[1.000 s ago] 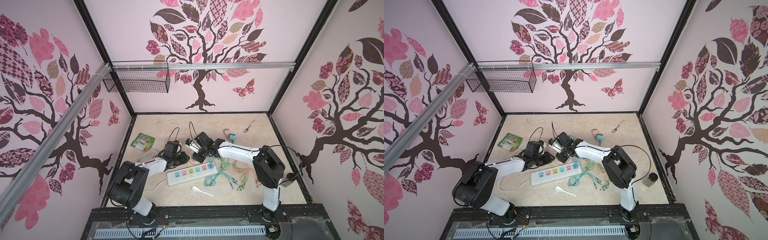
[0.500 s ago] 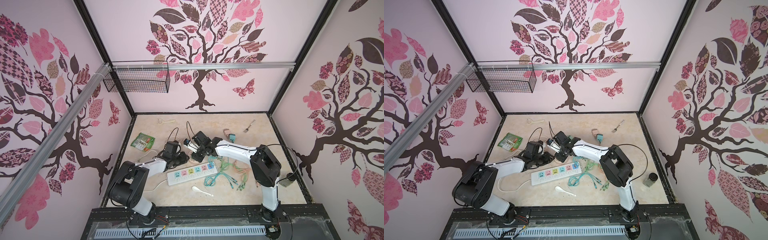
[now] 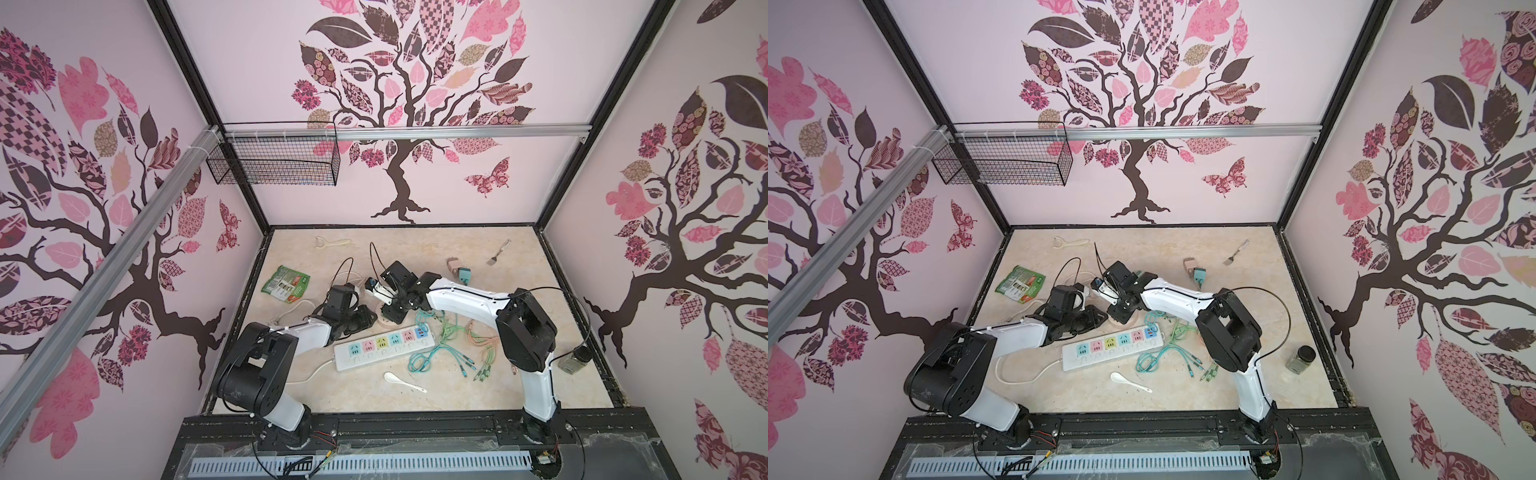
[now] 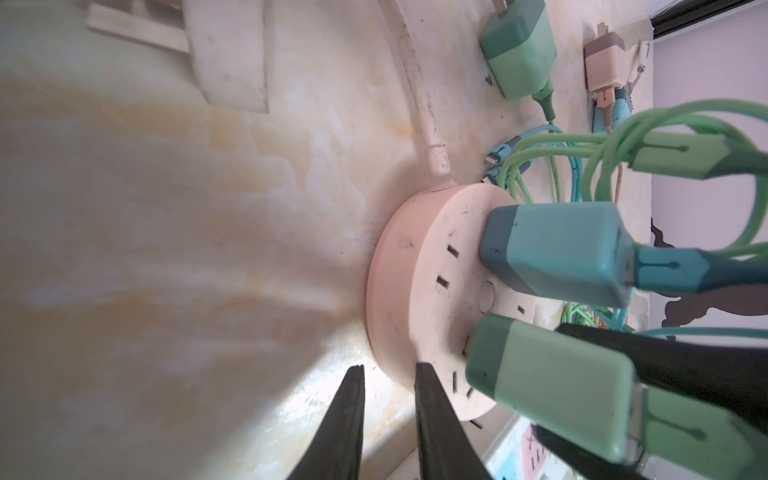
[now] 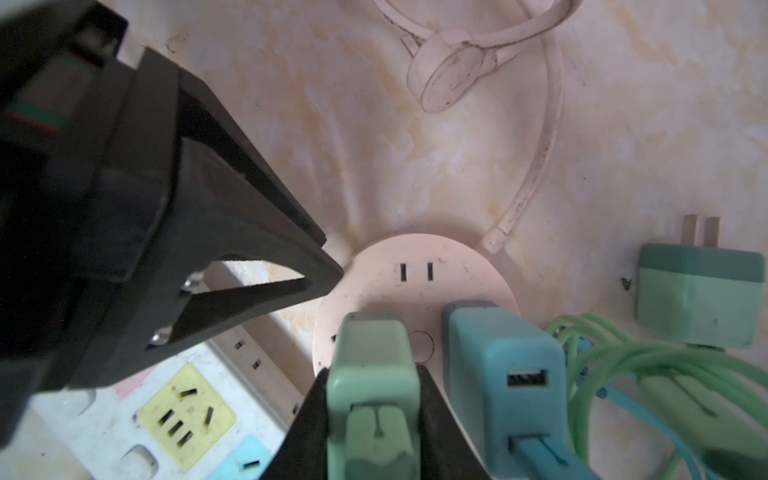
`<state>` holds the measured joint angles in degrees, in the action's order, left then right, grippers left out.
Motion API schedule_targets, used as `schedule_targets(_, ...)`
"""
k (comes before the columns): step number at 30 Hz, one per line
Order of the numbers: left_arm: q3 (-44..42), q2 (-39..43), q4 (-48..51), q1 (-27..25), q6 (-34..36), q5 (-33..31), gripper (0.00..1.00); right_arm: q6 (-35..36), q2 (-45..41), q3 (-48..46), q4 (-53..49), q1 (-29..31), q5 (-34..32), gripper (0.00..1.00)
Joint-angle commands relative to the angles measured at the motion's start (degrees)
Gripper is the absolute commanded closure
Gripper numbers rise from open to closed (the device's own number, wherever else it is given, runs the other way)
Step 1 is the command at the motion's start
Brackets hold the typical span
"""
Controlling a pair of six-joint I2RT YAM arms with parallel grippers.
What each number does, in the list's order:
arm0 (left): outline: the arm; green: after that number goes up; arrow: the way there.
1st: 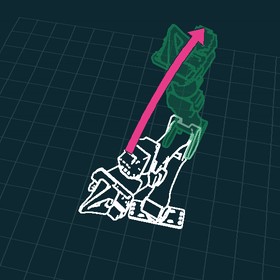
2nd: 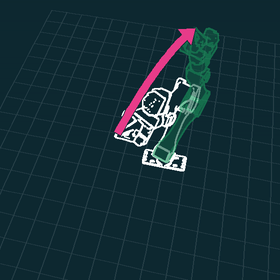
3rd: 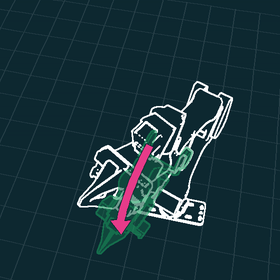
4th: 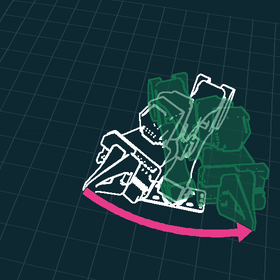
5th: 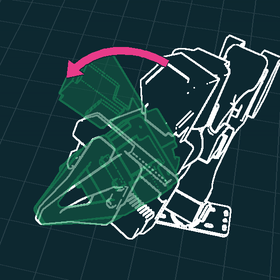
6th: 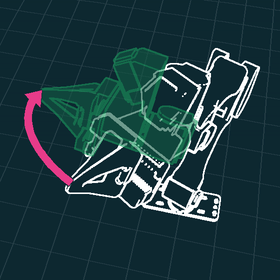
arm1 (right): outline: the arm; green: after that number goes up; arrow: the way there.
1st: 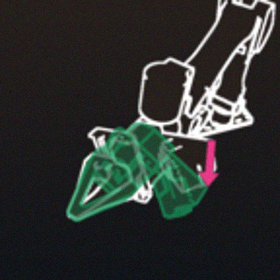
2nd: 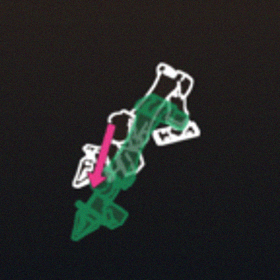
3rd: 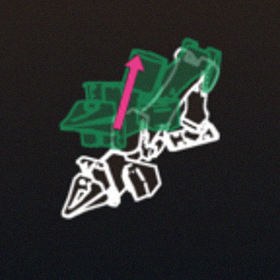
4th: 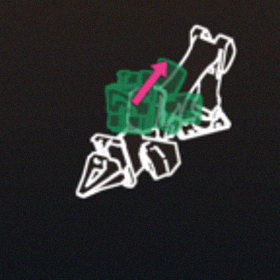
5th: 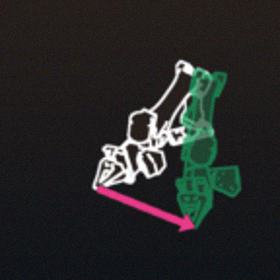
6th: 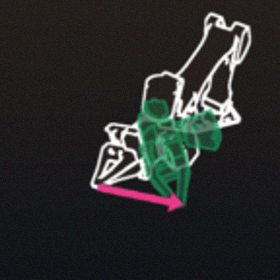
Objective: Insert the plug
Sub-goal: 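Lower the pale green plug into the pink socket beside the teal plug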
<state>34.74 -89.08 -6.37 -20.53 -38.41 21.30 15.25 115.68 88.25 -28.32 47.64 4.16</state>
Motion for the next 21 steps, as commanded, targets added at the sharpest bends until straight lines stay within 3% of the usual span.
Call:
schedule_targets(1, -1.3, 0.6, -1.4, 0.5, -0.3, 0.8, 0.75, 0.3, 4.9, -0.2, -3.8, 0.0, -3.7, 0.79)
schedule_targets(21, 0.2, 1.0, -0.1, 1.3, -0.4, 1.6, 0.75, 0.2, 9.7, -1.1, -7.5, 0.0, -6.0, 0.78)
